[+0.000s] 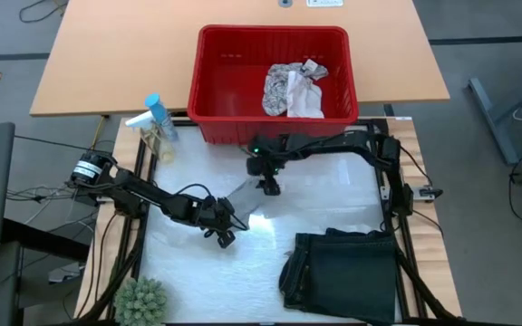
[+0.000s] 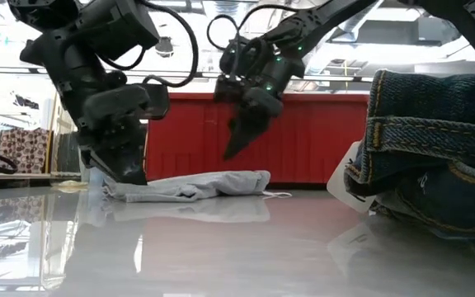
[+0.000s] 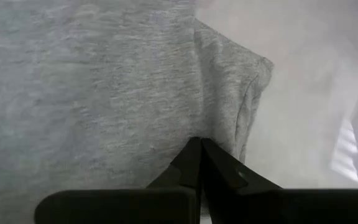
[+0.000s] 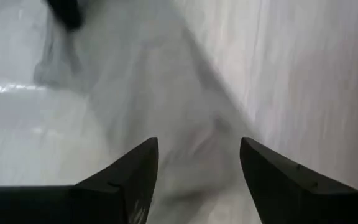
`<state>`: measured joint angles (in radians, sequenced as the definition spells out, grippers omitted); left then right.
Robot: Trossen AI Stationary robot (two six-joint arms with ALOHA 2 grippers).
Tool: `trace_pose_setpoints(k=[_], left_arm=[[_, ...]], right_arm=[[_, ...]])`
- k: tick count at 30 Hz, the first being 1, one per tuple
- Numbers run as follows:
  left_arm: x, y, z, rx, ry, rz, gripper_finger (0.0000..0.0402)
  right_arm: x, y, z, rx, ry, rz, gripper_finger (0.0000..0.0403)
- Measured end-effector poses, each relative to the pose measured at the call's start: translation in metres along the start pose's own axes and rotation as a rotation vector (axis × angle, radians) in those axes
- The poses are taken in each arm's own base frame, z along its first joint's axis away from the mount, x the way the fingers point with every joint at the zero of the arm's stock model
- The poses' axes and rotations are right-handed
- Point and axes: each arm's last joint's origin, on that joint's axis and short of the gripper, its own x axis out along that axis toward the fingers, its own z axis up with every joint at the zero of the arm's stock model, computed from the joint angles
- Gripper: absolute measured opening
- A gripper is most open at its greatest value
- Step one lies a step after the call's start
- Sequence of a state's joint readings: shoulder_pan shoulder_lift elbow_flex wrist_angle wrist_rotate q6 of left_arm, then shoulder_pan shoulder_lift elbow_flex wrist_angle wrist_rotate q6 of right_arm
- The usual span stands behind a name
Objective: Fold Laundry from Bin
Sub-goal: Fold the gray boxer from the red laundry bin
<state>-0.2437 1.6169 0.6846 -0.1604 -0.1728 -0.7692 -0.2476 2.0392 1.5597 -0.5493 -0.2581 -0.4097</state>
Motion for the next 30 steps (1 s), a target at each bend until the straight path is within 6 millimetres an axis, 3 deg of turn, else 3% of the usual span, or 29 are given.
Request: trace_pose_setpoints(k=[8, 19, 30], left_arm=[[-0.003, -0.010, -0.014, 0.114, 0.053, -0.024, 0.0000], [-0.004, -0.010, -0.017, 0.086, 0.056, -0.004, 0.0000], [-0.004, -0.010, -0.017, 0.073, 0.055, -0.003, 0.0000]], right_arm=[[0.002, 0.008, 0.001, -0.023, -0.012, 0.079, 0.0254], [0.013, 0.036, 0.013, -0.122, -0.053, 0.144, 0.0254], [0.017, 0.022, 0.002, -0.107, -0.074, 0.112, 0.0254]])
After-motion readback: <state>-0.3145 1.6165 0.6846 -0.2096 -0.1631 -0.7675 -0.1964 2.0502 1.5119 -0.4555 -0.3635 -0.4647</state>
